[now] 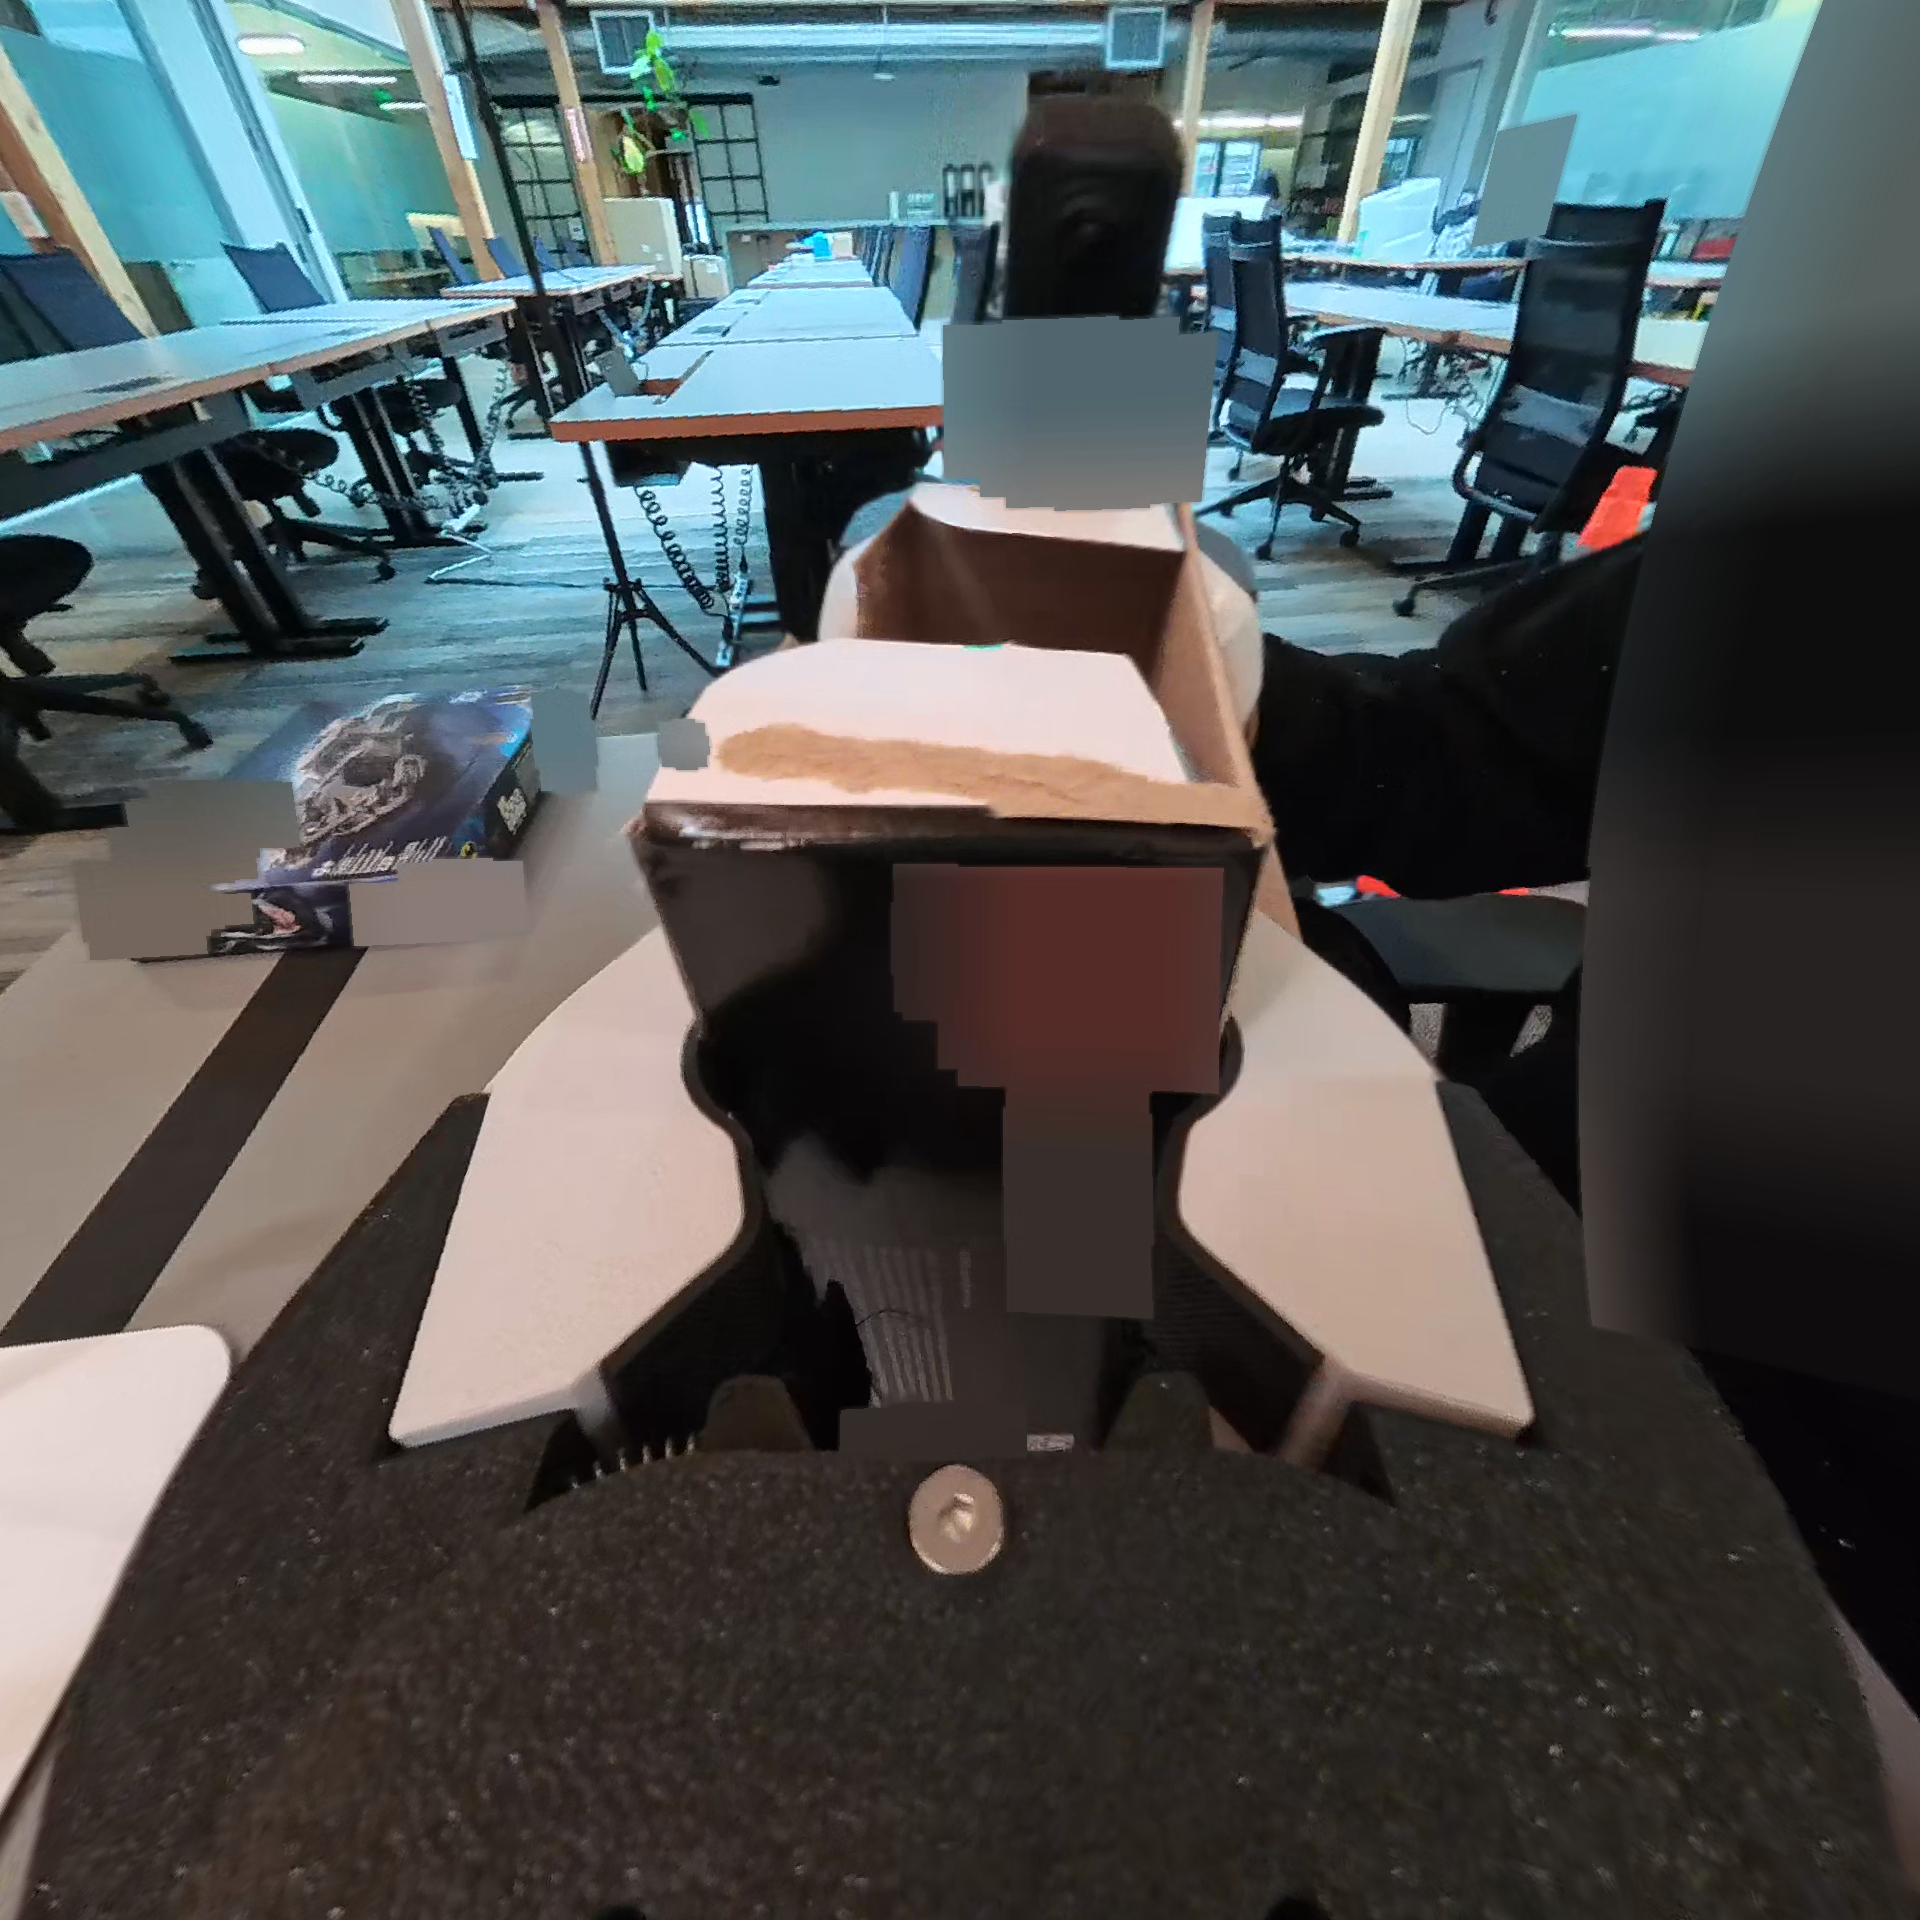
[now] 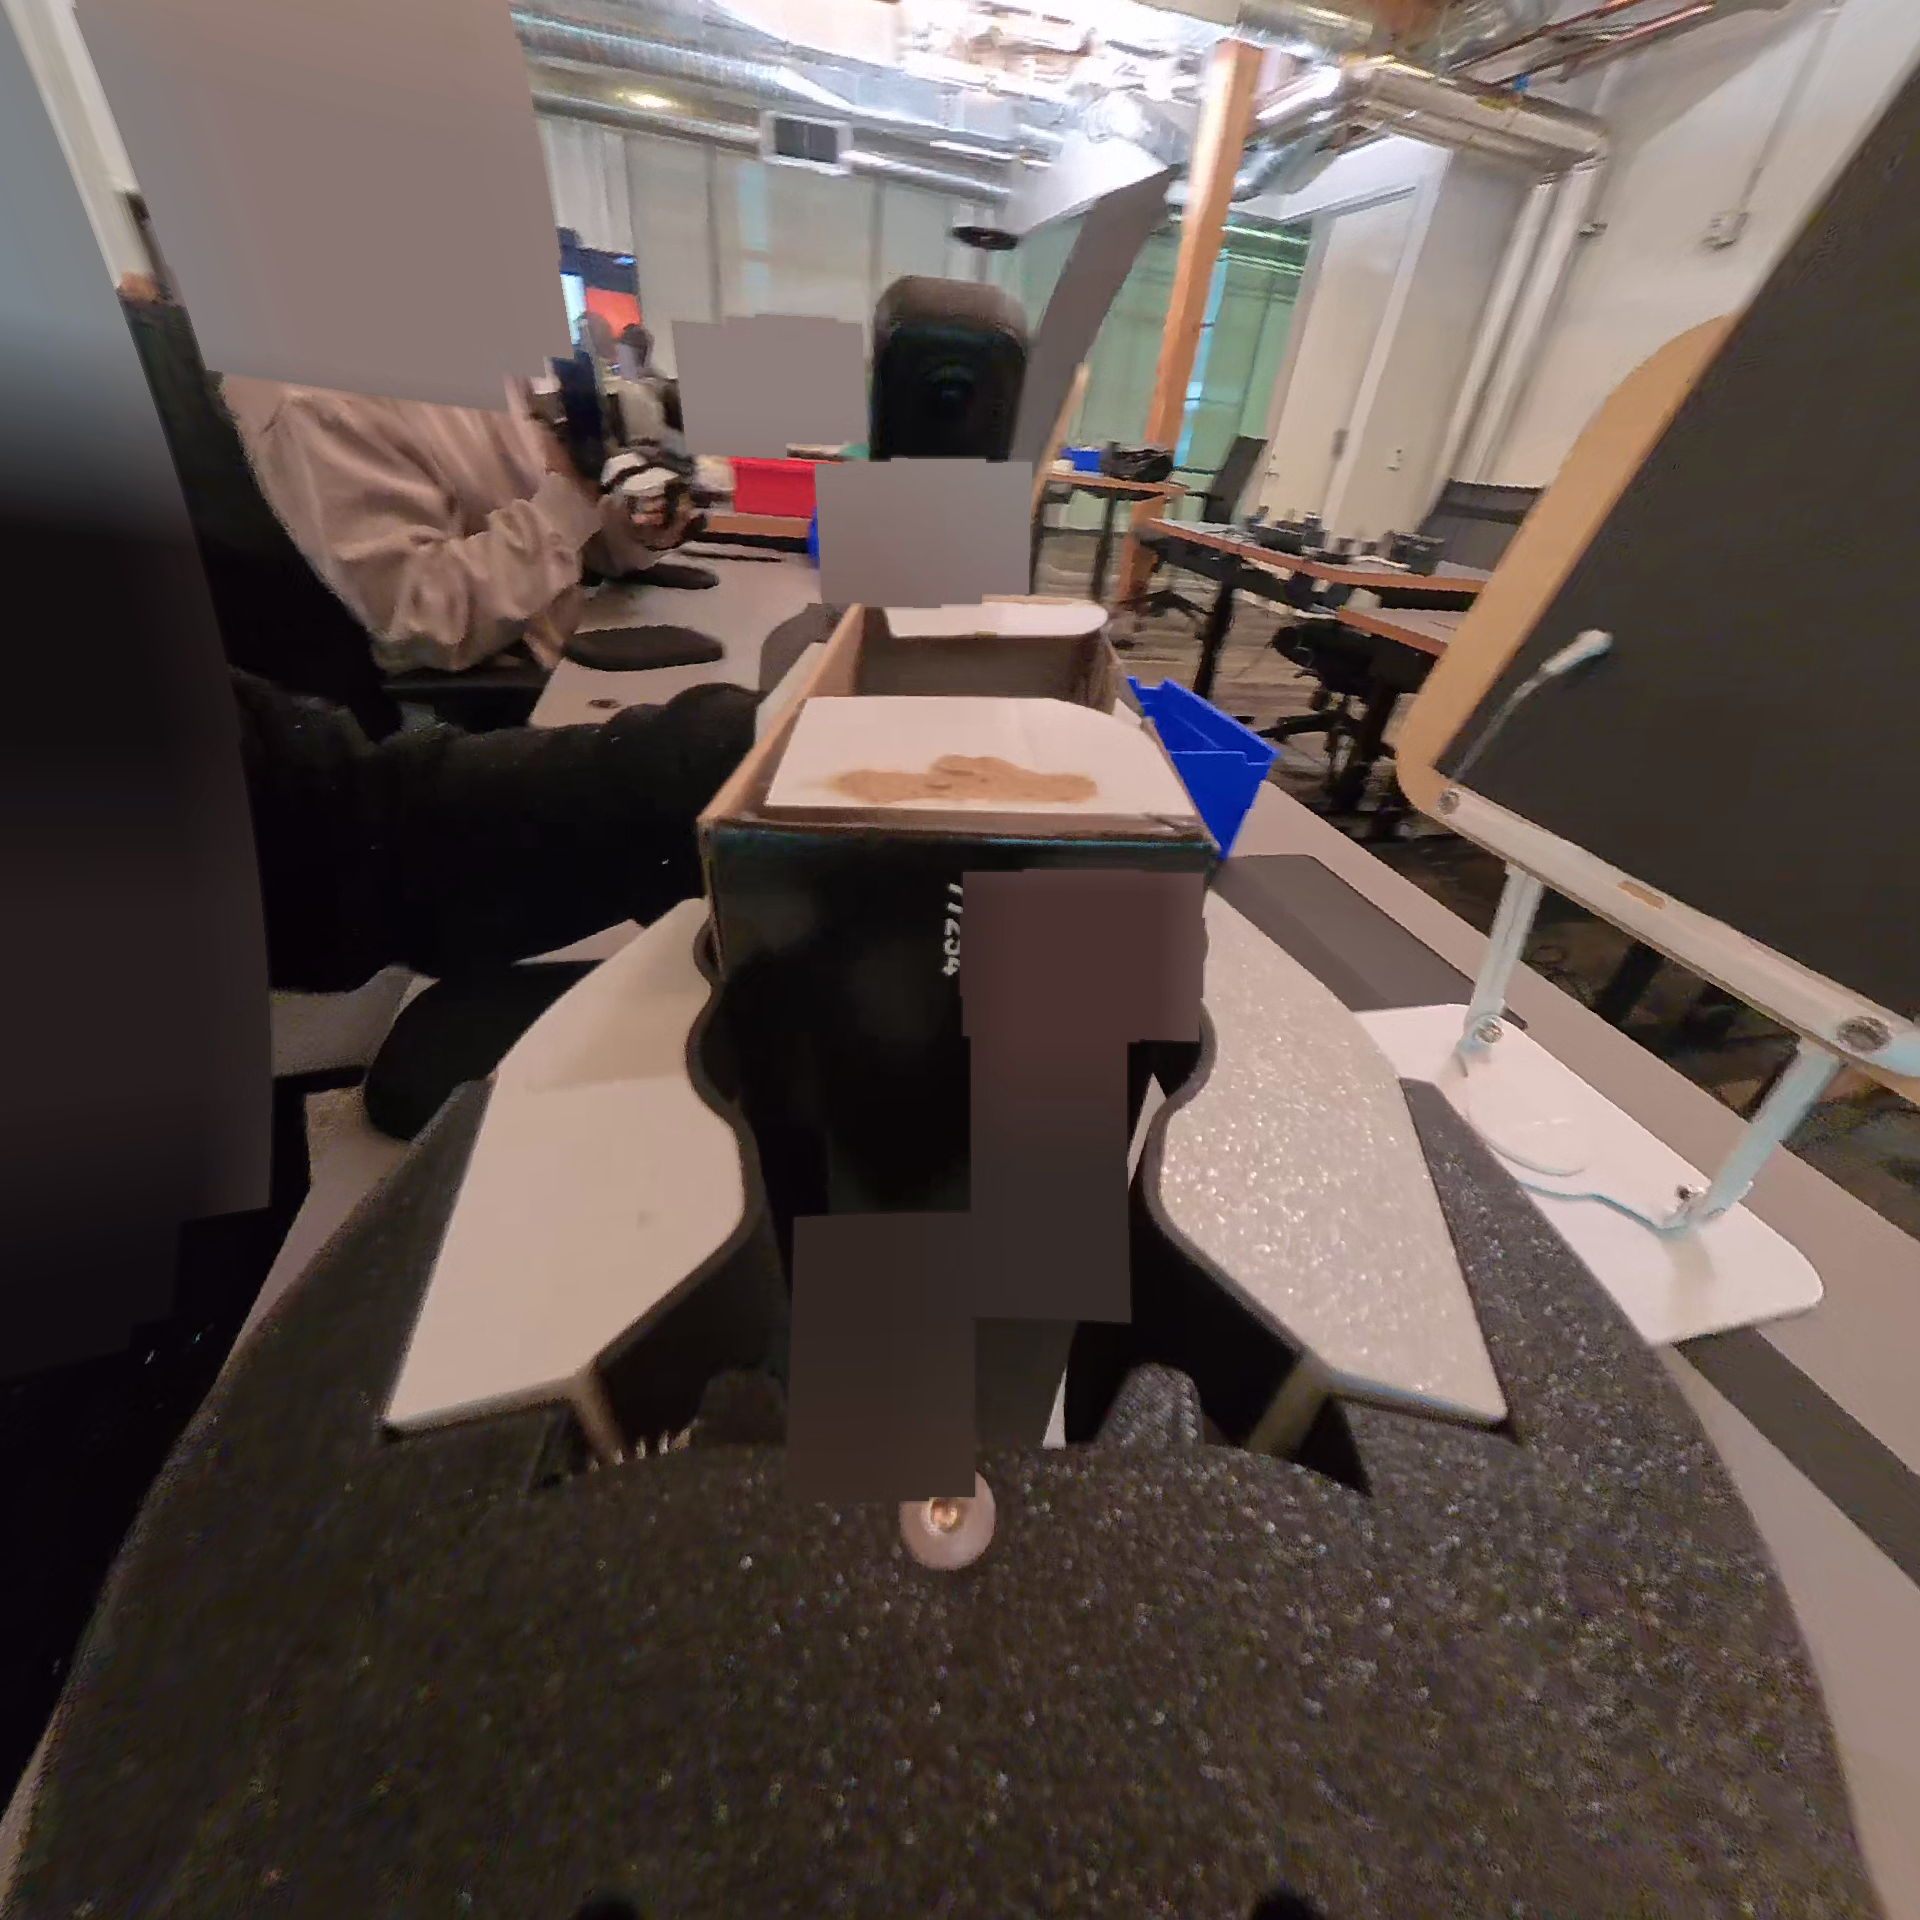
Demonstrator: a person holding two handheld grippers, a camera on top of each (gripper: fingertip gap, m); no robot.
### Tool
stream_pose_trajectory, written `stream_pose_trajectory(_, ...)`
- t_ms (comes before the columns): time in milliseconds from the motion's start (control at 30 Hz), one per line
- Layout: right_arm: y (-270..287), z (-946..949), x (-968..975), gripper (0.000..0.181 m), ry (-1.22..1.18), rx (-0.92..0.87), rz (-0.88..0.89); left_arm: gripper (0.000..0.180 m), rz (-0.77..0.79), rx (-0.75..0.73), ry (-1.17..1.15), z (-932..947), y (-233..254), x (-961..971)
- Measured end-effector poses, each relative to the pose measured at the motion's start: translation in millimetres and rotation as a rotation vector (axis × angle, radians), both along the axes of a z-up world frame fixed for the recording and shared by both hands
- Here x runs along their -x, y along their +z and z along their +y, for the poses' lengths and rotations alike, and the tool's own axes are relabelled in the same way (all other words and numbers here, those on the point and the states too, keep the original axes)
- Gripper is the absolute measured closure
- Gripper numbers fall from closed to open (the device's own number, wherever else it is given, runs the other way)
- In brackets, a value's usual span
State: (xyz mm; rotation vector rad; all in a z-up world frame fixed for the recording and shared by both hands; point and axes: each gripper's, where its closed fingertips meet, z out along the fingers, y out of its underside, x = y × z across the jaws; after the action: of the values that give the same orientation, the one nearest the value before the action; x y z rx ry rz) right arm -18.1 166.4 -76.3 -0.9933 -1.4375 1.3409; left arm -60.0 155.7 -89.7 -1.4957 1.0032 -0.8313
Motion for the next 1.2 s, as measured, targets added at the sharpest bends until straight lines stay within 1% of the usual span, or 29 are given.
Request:
stream_pose_trajectory(67,1.4,4.8,1.4,0.102,-0.074,0.040,0.024,0.089,0.001,-0.012,0.074,8.8,3.5,8.1)
stream_pose_trajectory(100,2.3,6.4,2.3,0.102,-0.111,0.047,0.039,0.088,0.001,-0.057,0.117,10.0,7.2,12.6)
stream_pose_trajectory(200,4.2,3.7,5.3,0.102,-0.186,0.046,0.061,0.074,-0.005,-0.180,0.292,9.1,16.6,31.9)
stream_pose_trajectory(267,5.2,1.5,6.6,0.102,-0.236,0.050,0.070,0.067,-0.014,-0.263,0.480,1.9,24.3,53.0)
stream_pose_trajectory(300,5.8,0.3,6.7,0.102,-0.261,0.055,0.079,0.068,-0.031,-0.324,0.574,-6.2,31.4,64.0)
stream_pose_trajectory(367,6.5,4.6,6.4,0.102,-0.330,0.078,0.091,0.077,-0.100,-0.445,0.760,-29.6,49.6,84.1)
stream_pose_trajectory(400,5.8,6.9,6.2,0.102,-0.371,0.100,0.103,0.085,-0.127,-0.476,0.802,-43.7,54.3,85.1)
stream_pose_trajectory(433,6.3,8.9,5.7,0.102,-0.408,0.119,0.121,0.087,-0.135,-0.457,0.824,-55.1,52.8,80.9)
stream_pose_trajectory(500,7.4,6.7,5.6,0.102,-0.476,0.119,0.154,0.082,-0.118,-0.345,0.764,-70.0,37.8,54.5)
stream_pose_trajectory(533,8.0,1.5,6.9,0.100,-0.507,0.090,0.159,0.073,-0.093,-0.288,0.732,-74.2,28.7,40.4)
stream_pose_trajectory(567,8.9,-4.3,8.9,0.098,-0.534,0.054,0.163,0.068,-0.069,-0.256,0.711,-76.0,21.0,28.2)
stream_pose_trajectory(633,9.7,-15.8,14.0,0.084,-0.579,0.001,0.163,0.063,-0.034,-0.263,0.700,-75.2,16.8,13.9)
stream_pose_trajectory(667,9.2,-21.3,16.8,0.080,-0.585,-0.007,0.155,0.063,-0.018,-0.284,0.685,-73.9,18.1,7.3)
stream_pose_trajectory(733,6.5,-29.2,21.1,0.077,-0.577,0.000,0.127,0.070,0.015,-0.294,0.669,-65.8,20.7,2.3)
stream_pose_trajectory(767,5.3,-30.9,21.5,0.081,-0.581,0.011,0.120,0.072,0.021,-0.278,0.647,-61.3,20.5,0.7)
stream_pose_trajectory(833,5.6,-29.9,19.5,0.084,-0.600,0.025,0.121,0.075,0.022,-0.230,0.564,-56.2,19.5,-2.4)
stream_pose_trajectory(900,4.5,-38.5,21.2,0.087,-0.565,0.044,0.099,0.079,0.024,-0.173,0.460,-55.3,15.5,-5.7)
stream_pose_trajectory(967,6.2,-49.5,23.8,0.096,-0.512,0.042,0.092,0.077,0.017,-0.170,0.412,-52.7,15.6,1.3)
stream_pose_trajectory(1033,7.1,-65.3,29.5,0.092,-0.423,0.078,0.083,0.083,0.027,-0.176,0.410,-46.5,15.6,17.5)
stream_pose_trajectory(1067,5.5,-71.2,33.7,0.085,-0.392,0.073,0.064,0.084,0.011,-0.171,0.385,-46.2,16.8,23.3)
stream_pose_trajectory(1133,4.9,-75.4,39.2,0.079,-0.369,0.024,0.044,0.089,-0.047,-0.137,0.321,-47.4,21.1,31.9)
stream_pose_trajectory(1200,4.9,-76.7,39.4,0.082,-0.330,0.017,0.051,0.090,-0.084,-0.119,0.299,-48.7,23.7,37.5)
